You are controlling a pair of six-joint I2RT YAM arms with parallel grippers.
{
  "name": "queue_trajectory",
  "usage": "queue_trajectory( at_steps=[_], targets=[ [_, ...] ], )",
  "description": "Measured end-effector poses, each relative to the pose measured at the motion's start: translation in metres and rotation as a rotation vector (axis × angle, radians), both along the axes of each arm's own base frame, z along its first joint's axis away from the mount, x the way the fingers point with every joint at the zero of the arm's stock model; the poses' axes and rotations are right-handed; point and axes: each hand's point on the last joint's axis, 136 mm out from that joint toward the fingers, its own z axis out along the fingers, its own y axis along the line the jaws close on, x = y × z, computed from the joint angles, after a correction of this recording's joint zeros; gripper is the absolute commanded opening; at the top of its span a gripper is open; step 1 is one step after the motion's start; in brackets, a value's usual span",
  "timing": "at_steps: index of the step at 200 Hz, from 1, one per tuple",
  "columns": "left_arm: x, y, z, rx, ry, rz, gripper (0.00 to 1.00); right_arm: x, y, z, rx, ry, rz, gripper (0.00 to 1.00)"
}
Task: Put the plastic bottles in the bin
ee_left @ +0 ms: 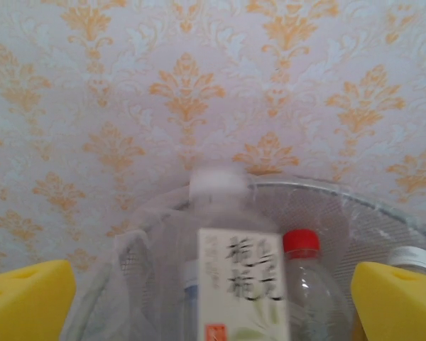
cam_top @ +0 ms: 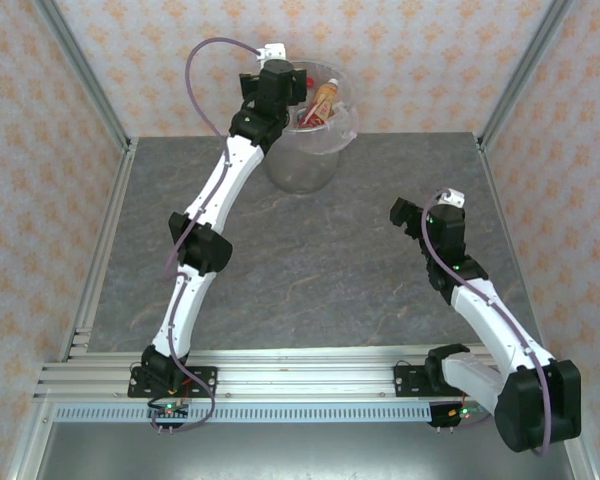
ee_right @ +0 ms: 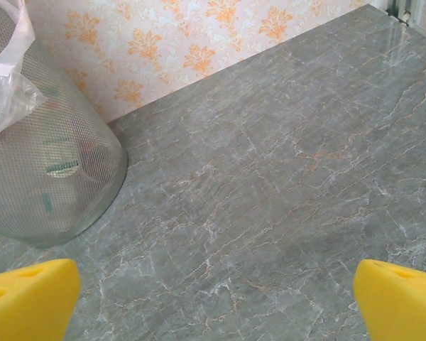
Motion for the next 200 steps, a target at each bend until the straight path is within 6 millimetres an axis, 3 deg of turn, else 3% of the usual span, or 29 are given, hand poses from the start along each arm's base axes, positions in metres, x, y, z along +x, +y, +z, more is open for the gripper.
queue_trajectory(
  at_steps=[25, 50, 80, 97, 110, 124, 136, 176, 200],
  targets=[
    [-0.017, -0.004, 0.005, -0.012, 0.059, -0.044, 1.0, -0.002, -0.005, -0.002, -0.017, 0.009, -0.022, 0.99],
    [-0.055, 0.007, 0.022, -0.017, 0.114, -0.057, 1.0, -0.003, -0.013, -0.006, -0.065, 0.019, -0.049, 0.99],
    [-0.126, 0.042, 0.039, -0.039, 0.107, -0.05, 1.0, -0.006, -0.025, -0.016, -0.159, 0.041, -0.083, 0.99],
    [-0.162, 0.07, 0.047, -0.064, 0.059, 0.004, 1.0, -0.007, -0.032, -0.026, -0.216, 0.059, -0.102, 0.99],
    [-0.183, 0.096, 0.043, -0.075, 0.034, 0.076, 1.0, -0.008, -0.037, -0.039, -0.253, 0.075, -0.115, 0.99],
    [-0.203, 0.126, 0.024, -0.072, 0.034, 0.167, 1.0, -0.009, -0.045, -0.057, -0.291, 0.109, -0.132, 0.99],
    [-0.219, 0.151, -0.004, -0.051, 0.067, 0.246, 1.0, -0.01, -0.051, -0.073, -0.318, 0.144, -0.144, 0.99],
    [-0.284, 0.236, -0.118, 0.061, 0.249, 0.513, 1.0, -0.007, -0.064, -0.105, -0.349, 0.189, -0.153, 0.99],
    [-0.322, 0.273, -0.179, 0.09, 0.331, 0.625, 1.0, 0.001, -0.07, -0.112, -0.337, 0.189, -0.144, 0.99]
  ],
)
